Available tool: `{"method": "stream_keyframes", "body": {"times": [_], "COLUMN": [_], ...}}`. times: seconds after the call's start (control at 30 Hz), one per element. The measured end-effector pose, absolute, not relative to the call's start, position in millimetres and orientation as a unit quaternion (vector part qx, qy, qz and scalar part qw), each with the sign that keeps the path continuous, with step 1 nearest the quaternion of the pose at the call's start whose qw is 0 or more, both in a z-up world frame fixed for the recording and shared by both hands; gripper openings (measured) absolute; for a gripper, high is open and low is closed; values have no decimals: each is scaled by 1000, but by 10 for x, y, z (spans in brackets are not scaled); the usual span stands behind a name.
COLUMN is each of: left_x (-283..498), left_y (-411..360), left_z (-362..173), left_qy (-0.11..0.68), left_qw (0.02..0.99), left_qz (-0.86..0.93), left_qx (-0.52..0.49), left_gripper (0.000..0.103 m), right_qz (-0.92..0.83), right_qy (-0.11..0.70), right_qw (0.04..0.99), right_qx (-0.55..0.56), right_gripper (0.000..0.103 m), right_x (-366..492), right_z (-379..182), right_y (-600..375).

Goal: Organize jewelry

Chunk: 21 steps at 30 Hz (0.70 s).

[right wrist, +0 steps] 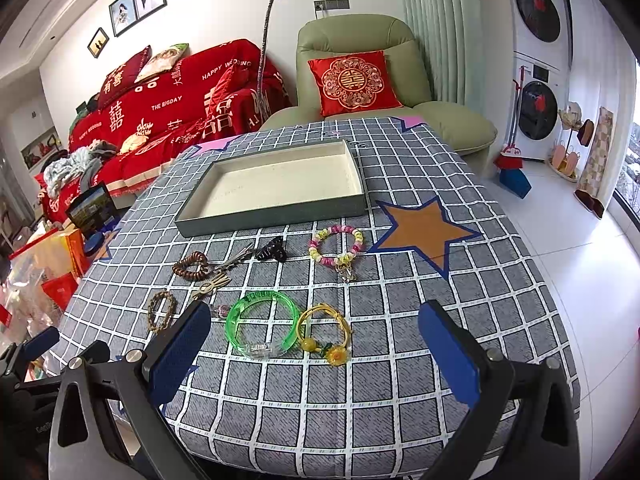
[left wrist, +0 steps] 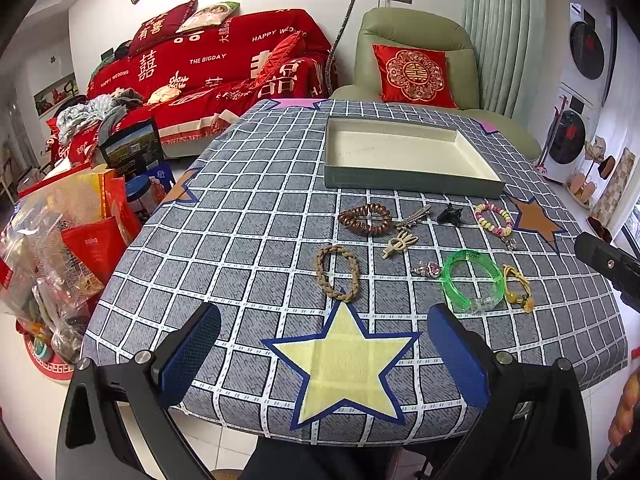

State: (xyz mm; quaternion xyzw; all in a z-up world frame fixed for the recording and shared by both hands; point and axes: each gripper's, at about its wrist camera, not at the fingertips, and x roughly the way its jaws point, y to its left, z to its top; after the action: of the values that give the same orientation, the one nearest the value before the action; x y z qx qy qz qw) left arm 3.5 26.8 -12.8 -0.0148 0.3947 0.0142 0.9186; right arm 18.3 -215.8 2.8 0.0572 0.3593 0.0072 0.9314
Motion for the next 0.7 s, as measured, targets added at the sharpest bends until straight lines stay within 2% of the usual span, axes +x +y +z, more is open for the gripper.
{"method": "stream_keyframes", "body": {"times": [0.27, 0.3, 0.7], "left_x": [213, 259, 1106], "left_y": [331, 354, 478], "left_z": [-204, -220, -455], "left_qy": [414, 418, 470], "left_qw": [910, 908, 879], "left_qz": [12, 7, -47], "left_qx": [-11, -18, -71], "left_gripper": [103, 103, 103], "right_qz": [7, 10, 4], "right_qy": [374, 398, 447], "right_qw": [926, 915, 893], "right_qx": [52, 64, 51], "right_gripper": [103, 103, 103], "right_x": [226, 247, 684], "right_z": [-70, -68, -257], "right_y": [-2150, -2169, -2360]}}
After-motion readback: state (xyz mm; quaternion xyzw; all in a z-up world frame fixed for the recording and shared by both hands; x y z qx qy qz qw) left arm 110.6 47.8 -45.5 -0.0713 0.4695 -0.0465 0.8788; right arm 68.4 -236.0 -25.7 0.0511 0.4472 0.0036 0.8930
